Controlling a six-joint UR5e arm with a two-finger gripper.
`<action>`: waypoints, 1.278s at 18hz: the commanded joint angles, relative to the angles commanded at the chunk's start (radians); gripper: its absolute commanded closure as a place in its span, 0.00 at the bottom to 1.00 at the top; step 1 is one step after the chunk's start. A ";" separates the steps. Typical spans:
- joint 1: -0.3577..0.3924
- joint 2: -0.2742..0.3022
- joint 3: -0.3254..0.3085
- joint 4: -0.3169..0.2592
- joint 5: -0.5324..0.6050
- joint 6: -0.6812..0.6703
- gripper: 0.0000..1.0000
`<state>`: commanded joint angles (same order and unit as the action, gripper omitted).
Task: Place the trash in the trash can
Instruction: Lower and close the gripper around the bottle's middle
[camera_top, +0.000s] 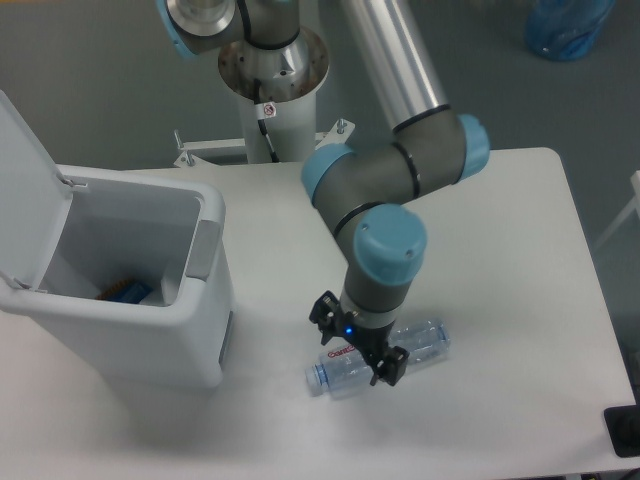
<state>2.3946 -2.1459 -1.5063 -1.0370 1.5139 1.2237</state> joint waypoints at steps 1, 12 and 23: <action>-0.002 -0.005 -0.002 0.000 0.006 0.040 0.00; -0.009 -0.063 0.005 0.063 0.035 0.063 0.00; -0.046 -0.068 0.018 0.054 0.103 0.017 0.87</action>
<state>2.3485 -2.2136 -1.4880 -0.9833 1.6168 1.2410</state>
